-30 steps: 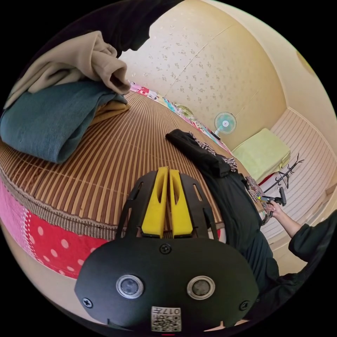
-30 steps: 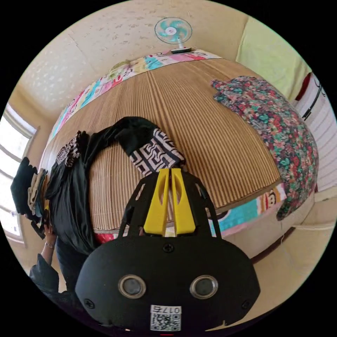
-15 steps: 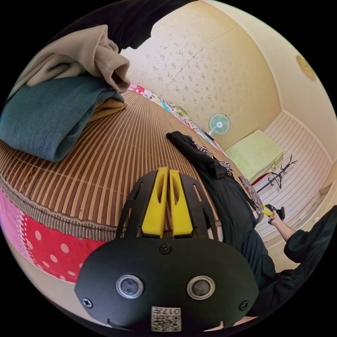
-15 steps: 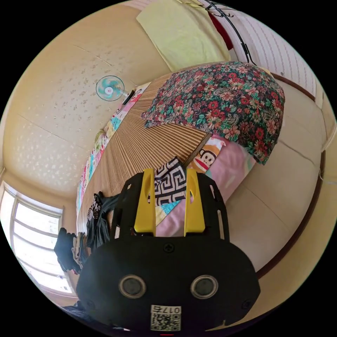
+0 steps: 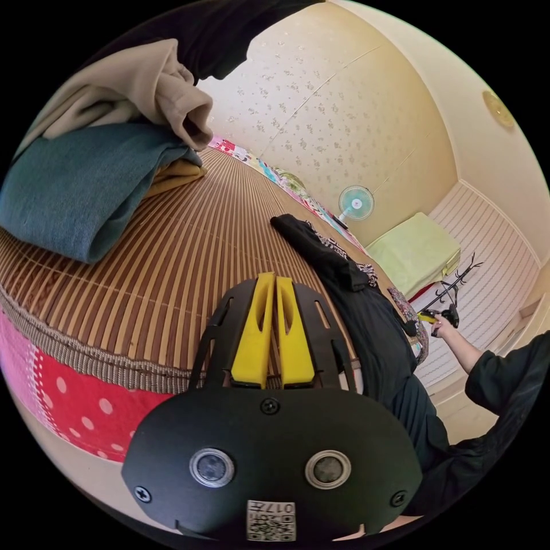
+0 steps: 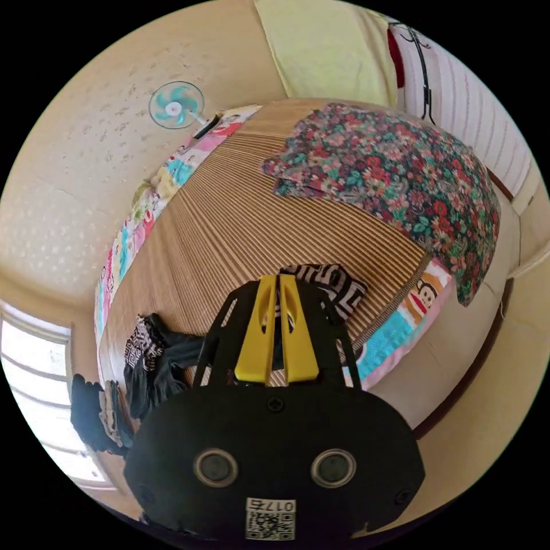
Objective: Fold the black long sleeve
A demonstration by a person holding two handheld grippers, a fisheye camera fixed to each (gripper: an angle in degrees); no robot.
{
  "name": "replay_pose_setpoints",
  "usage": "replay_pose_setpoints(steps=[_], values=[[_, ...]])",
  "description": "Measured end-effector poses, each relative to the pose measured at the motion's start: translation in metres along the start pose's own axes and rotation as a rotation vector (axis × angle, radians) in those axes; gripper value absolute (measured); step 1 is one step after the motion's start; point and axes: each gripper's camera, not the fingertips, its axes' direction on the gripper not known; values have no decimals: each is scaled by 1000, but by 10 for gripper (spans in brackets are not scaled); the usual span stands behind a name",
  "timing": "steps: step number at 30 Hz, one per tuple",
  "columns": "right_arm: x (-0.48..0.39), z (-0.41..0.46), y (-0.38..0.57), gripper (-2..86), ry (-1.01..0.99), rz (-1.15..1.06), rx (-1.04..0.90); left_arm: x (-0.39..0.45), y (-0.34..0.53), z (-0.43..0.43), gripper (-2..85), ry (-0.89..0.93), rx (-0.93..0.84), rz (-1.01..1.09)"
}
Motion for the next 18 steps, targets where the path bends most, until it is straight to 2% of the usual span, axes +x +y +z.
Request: replay_pose_setpoints(steps=[2, 4, 6, 8, 10, 12, 13, 15, 18], values=[[-71, -25, 14, 16, -99, -205, 169, 2, 0, 0, -10, -5, 0, 2], [-163, -45, 54, 16, -313, -415, 327, 3, 1, 0, -10, -7, 1, 4], [-222, -41, 93, 18, -519, -545, 353, 4, 1, 0, -10, -7, 1, 3], [-274, -15, 137, 22, -715, -636, 255, 4, 1, 0, -10, -4, 1, 3], [-324, 55, 203, 34, -876, -667, -72, 5, 2, 0, -10, -4, 2, 3], [-341, 114, 261, 50, -857, -668, -344, 6, 2, 0, -10, -3, 2, 3], [-338, 142, 298, 64, -772, -657, -460, 6, 2, 0, -10, -2, 2, 3], [-314, 154, 335, 75, -713, -634, -500, 6, 2, 0, -10, 1, 2, 2], [-272, 124, 348, 93, -727, -626, -437, 5, 3, 1, -10, 14, 4, 2]])
